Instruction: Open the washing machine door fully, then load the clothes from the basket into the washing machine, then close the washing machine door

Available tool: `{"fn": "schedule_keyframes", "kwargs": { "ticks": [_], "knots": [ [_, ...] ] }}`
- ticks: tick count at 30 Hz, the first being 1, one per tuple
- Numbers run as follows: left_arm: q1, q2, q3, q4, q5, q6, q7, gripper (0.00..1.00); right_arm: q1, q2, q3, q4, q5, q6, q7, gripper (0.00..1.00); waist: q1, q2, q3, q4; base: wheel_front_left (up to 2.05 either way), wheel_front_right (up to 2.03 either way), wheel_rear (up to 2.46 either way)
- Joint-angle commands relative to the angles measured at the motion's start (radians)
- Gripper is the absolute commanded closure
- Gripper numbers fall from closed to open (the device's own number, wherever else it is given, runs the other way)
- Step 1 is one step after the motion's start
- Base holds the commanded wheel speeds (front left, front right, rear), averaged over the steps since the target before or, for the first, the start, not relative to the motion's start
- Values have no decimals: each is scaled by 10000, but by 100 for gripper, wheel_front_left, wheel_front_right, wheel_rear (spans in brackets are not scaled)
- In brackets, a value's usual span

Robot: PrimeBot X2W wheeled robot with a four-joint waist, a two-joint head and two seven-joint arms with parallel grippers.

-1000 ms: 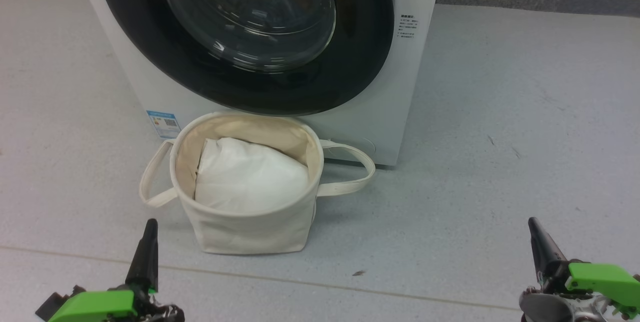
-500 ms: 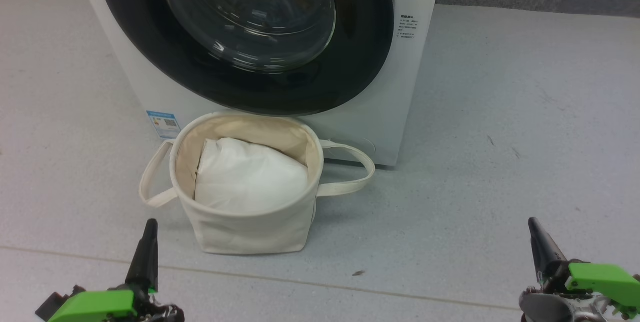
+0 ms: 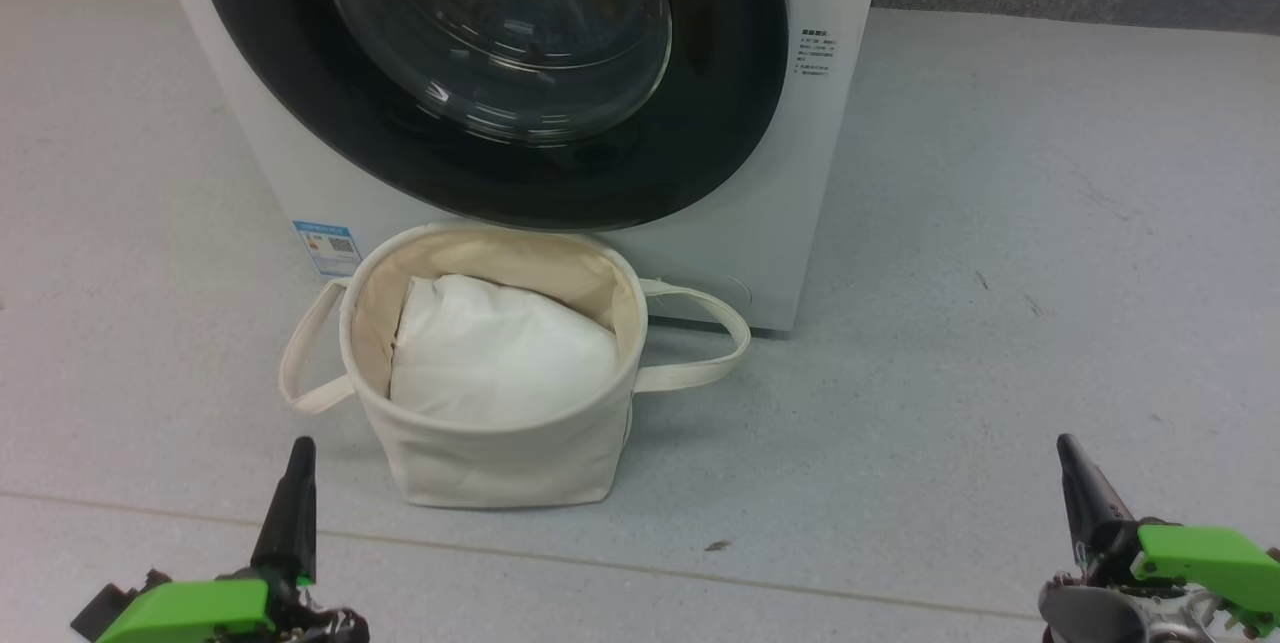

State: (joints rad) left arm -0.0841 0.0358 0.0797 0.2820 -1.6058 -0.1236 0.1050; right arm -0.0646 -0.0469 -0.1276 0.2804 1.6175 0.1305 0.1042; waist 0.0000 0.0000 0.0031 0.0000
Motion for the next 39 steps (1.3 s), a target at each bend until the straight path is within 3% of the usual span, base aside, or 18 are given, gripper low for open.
{"fn": "schedule_keyframes", "kwargs": {
  "ticks": [1,39],
  "knots": [
    [-239,144,338,-368,-31,-71,80,100,-431,-59,165,-358,-68,2,69,100,0,0,0,0,0,0,0],
    [-239,144,338,-369,-31,-71,80,100,-433,-48,147,-357,-82,2,82,100,0,0,0,0,0,0,0]
  ]
}}
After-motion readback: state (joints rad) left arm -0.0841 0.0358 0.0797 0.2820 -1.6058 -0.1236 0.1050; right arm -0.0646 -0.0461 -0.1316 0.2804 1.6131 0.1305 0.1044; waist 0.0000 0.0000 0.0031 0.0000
